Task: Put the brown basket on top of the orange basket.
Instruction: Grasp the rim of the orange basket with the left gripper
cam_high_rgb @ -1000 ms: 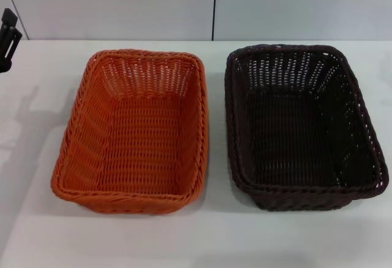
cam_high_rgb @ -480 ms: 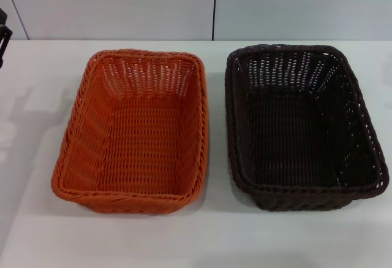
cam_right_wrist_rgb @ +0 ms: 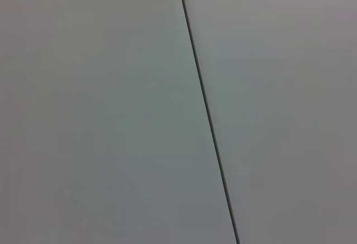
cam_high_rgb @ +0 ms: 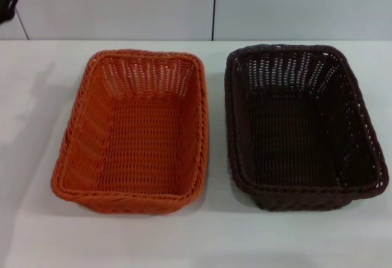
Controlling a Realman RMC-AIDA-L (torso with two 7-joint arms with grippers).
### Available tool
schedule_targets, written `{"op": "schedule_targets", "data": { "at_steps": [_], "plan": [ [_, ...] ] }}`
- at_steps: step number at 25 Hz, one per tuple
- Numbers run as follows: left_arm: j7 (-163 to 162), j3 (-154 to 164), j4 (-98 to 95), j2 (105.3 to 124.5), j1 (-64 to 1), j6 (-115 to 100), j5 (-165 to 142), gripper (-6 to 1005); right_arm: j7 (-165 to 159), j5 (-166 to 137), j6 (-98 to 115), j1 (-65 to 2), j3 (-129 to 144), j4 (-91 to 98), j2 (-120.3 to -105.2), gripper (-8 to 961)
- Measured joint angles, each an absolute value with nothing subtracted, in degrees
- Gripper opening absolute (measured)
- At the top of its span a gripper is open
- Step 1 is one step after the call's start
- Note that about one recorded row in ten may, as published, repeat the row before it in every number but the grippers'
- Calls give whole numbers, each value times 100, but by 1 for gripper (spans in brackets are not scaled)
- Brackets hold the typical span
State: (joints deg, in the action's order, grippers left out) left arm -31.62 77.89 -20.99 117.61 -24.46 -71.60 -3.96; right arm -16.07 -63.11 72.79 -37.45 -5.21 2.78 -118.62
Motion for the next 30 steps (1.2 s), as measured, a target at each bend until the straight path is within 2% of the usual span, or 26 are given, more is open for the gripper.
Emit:
{"op": "schedule_targets", "data": {
  "at_steps": [3, 8, 11, 12, 13, 14, 19, 21, 23, 25, 26, 29, 30],
  "plan": [
    [-3051, 7752, -2905, 11717, -2630, -5763, -397, 806, -1793, -6311, 7260, -3713, -497, 332, -11855, 492],
    [-3984, 8032, -4488, 11457, -2695, -3463, -1215, 806, -1944, -6310, 7232, -3603, -420, 415, -11855, 492],
    [-3984, 8032, -4488, 11457, -2695, -3463, -1215, 806, -1951, -6310, 7229, -3524, -321, 430, -11856, 492],
    [-4707, 8163, -5168, 11364, -2678, -2531, -1884, 805, -1952, -6309, 7228, -3501, -312, 441, -11856, 492],
    [-4707, 8163, -5168, 11364, -2678, -2531, -1884, 805, -1952, -6306, 7228, -3484, -307, 455, -11856, 491],
    [-6794, 8795, -6804, 11093, -2418, -850, -3743, 805, -1953, -6295, 7227, -3458, -307, 497, -11857, 491],
    [-7584, 8844, -7210, 11019, -2293, -980, -4319, 805, -1955, -6296, 7225, -3502, -307, 577, -11854, 492],
    [-7688, 8581, -6934, 11043, -2346, -1481, -4384, 805, -1955, -6298, 7224, -3528, -307, 599, -11853, 492],
    [-7659, 8173, -6524, 11148, -2420, -2106, -4405, 804, -1955, -6300, 7224, -3570, -307, 628, -11852, 492],
    [-7659, 8173, -6524, 11148, -2420, -2106, -4405, 804, -1951, -6302, 7224, -3604, -306, 636, -11851, 492],
    [-7141, 7230, -5738, 11456, -2547, -3360, -4412, 804, -1944, -6303, 7224, -3615, -307, 637, -11850, 492],
    [-6903, 6957, -5517, 11550, -2584, -3741, -4414, 804, -1931, -6305, 7220, -3653, -307, 617, -11849, 491],
    [-6317, 6402, -5072, 11711, -2657, -4519, -4407, 804, -1931, -6305, 7220, -3653, -307, 617, -11849, 491]
  ]
}}
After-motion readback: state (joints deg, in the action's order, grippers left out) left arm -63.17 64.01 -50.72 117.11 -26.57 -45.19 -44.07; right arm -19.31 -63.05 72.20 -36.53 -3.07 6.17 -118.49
